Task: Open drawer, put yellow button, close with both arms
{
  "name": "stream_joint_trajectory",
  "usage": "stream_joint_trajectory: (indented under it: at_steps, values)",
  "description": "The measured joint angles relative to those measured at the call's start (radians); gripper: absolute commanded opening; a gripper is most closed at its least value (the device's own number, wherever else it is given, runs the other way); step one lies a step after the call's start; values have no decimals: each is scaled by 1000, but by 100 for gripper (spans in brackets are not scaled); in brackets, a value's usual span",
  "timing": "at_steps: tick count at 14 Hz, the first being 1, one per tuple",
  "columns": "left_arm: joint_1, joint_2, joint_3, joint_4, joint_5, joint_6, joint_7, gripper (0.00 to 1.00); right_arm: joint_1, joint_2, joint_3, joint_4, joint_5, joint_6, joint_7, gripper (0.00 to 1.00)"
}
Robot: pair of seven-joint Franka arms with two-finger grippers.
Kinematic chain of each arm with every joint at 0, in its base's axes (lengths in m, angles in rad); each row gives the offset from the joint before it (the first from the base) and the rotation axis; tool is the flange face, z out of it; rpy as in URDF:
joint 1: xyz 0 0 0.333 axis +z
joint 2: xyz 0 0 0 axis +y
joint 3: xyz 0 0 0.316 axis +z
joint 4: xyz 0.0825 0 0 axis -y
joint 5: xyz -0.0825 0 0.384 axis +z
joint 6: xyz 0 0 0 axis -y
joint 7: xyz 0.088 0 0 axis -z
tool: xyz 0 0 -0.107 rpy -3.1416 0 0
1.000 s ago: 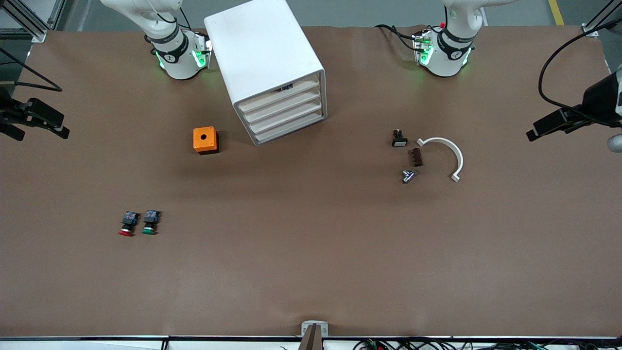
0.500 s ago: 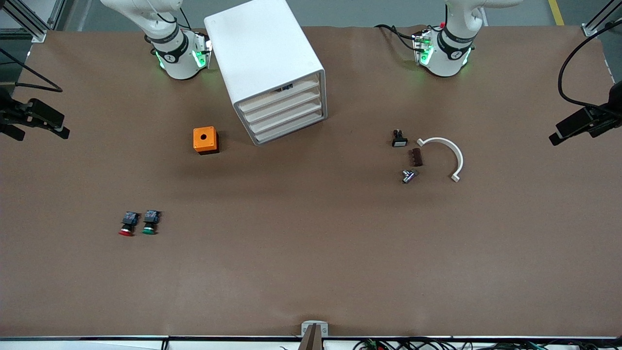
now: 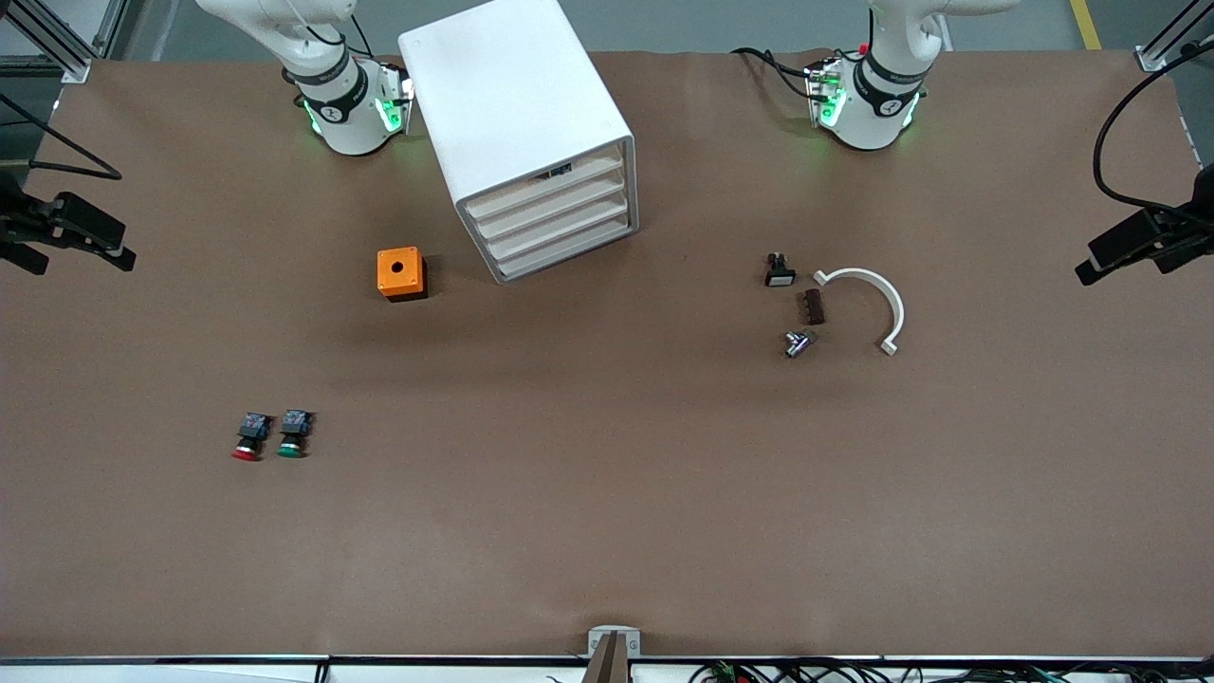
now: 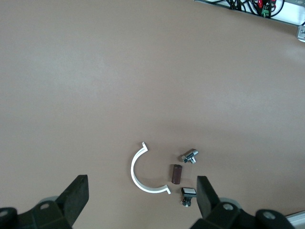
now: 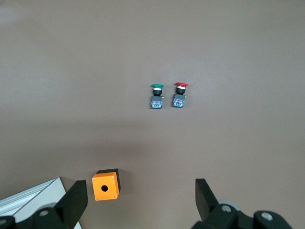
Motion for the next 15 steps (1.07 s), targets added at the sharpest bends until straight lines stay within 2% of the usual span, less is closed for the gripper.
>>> stream_joint_trajectory:
  at_steps: [2,9,15]
  values:
    - [30,0,-32,0,0,0,10,100,0,0,0,0,0,0,0,100]
    - [30,0,-86,2,40,0,11,100,0,0,0,0,0,0,0,100]
    - [33,1,-90,2,40,-1,11,100,0,0,0,-1,0,3,0,100]
